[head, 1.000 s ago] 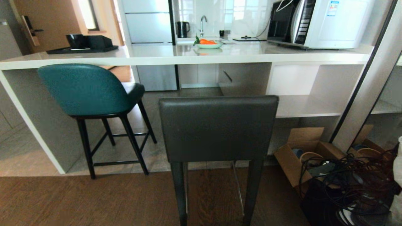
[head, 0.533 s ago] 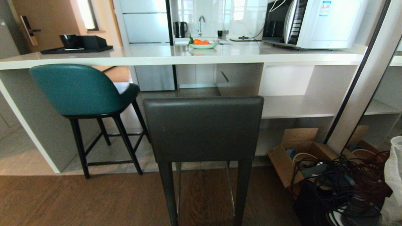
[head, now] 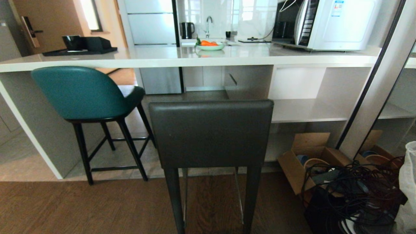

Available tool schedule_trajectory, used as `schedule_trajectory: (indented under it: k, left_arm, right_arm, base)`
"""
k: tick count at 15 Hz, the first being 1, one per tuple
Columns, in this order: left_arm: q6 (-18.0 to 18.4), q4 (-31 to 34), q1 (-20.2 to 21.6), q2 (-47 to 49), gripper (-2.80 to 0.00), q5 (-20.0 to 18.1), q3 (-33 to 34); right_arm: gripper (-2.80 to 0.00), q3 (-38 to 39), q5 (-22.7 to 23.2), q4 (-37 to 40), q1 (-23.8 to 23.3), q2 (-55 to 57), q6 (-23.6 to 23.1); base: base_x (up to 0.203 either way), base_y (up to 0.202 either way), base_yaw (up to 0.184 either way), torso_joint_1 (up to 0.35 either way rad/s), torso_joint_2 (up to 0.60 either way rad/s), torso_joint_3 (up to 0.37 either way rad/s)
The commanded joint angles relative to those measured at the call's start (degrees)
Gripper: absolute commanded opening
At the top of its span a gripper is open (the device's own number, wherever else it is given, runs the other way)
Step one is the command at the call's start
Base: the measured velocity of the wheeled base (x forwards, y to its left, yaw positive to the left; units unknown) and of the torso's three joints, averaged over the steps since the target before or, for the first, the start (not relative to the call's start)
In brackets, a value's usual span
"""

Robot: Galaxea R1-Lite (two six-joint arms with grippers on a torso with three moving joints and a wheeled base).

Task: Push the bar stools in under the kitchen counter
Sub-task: Push the gray chair back under the dining table

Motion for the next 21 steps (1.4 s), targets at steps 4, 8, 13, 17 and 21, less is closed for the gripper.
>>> schedule_trajectory:
  k: [4, 8, 13, 17, 21]
  left_arm:
    - [0.14, -0.02, 0.10, 0.07, -2.80, 0.01, -0.03]
    - [2.51, 1.48, 0.15, 4.69, -2.80, -3.92, -7.37]
    - [-3.85, 2.71, -0.60, 36.20, -2.80, -12.46, -25.22]
    - [-7.24, -2.36, -6.39, 63.05, -2.80, -16.81, -29.46]
    - [-10.85, -24.39, -13.23, 93.51, -2.80, -11.52, -29.44]
  right_arm:
    - [-2.80, 1.56, 0.33, -0.18, -0.01, 0.10, -0.82]
    - [-2.80, -9.64, 4.48, 1.63, -0.01, 10.30, 0.24]
    - [-2.80, -20.77, 14.20, 1.64, 0.28, 38.43, 3.32]
    - [-2.80, -25.94, 21.15, 0.46, 3.07, 60.12, 4.63]
    - [-2.80, -27.41, 22.06, -12.16, 7.94, 82.73, 6.50]
  base:
    - [0.000, 0.000, 0.000, 0.000, 0.00, 0.000]
    - [0.000, 0.000, 0.000, 0.000, 0.00, 0.000]
    - [0.000, 0.000, 0.000, 0.000, 0.00, 0.000]
    - [0.000, 0.000, 0.000, 0.000, 0.00, 0.000]
    - [0.000, 0.000, 0.000, 0.000, 0.00, 0.000]
